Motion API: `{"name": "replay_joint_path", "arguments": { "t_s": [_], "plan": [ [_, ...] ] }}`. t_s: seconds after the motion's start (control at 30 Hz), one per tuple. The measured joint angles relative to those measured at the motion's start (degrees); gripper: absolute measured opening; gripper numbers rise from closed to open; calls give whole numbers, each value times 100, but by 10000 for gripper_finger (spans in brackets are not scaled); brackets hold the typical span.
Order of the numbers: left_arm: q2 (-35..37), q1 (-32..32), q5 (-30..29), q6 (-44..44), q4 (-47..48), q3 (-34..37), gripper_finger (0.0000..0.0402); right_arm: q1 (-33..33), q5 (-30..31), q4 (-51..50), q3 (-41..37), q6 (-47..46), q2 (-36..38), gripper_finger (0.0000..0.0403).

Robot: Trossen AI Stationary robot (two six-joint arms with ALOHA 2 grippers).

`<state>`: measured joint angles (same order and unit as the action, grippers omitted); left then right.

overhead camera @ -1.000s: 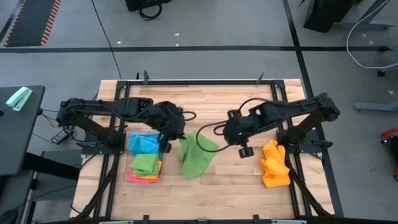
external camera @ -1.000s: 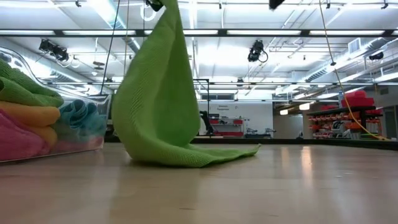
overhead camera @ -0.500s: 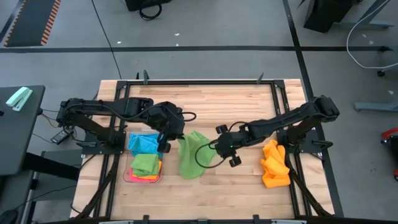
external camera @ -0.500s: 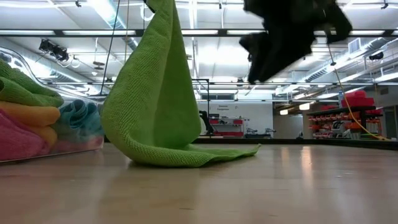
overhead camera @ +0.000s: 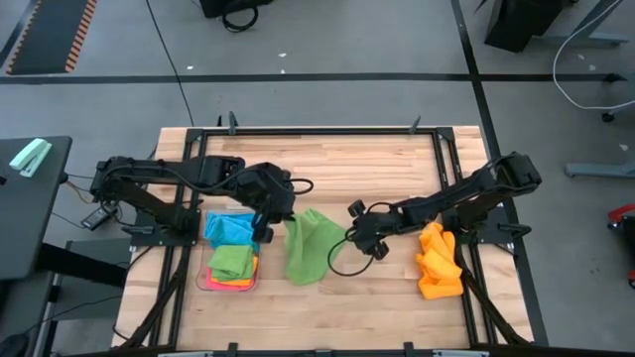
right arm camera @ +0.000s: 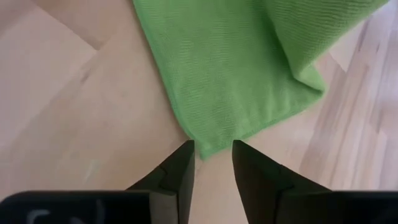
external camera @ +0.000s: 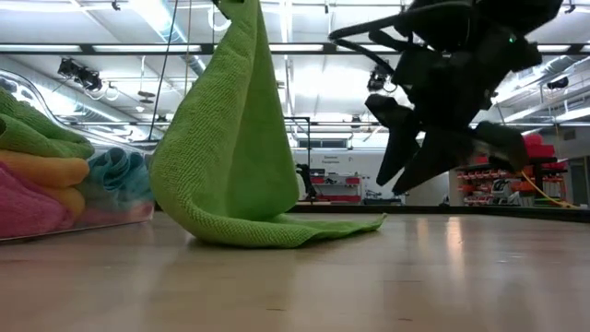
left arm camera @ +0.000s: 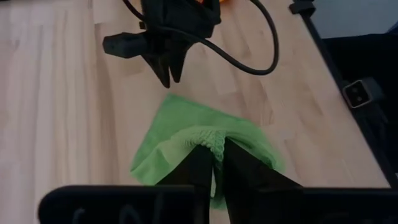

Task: Fold microfiber towels
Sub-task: Fold the green microfiber cloth

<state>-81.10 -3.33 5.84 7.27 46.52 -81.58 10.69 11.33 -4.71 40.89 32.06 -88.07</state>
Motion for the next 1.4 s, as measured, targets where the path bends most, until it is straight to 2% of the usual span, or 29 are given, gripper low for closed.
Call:
{"name": "replay_joint_path", "arguments": {
  "t_s": [0.33, 0.77, 1.03, 1.3, 1.4],
  "plan": [
    [0, 0, -126, -5, -22, 2, 15, -209, -177, 524, -267, 247, -134, 115],
    [0, 2, -134, -37, -84, 4, 27, -262, -148, 1074, -292, 548, -760, 131],
    [0, 2, -133, -18, -92, 4, 16, -356, -201, 1319, -284, 694, -880, 102],
    [0, 2, -133, -16, -90, 4, 31, -373, -216, 1322, -293, 360, -890, 37],
    [0, 2, -135, -13, -90, 4, 29, -375, -63, 878, -162, 258, -755, 20]
  ]
}}
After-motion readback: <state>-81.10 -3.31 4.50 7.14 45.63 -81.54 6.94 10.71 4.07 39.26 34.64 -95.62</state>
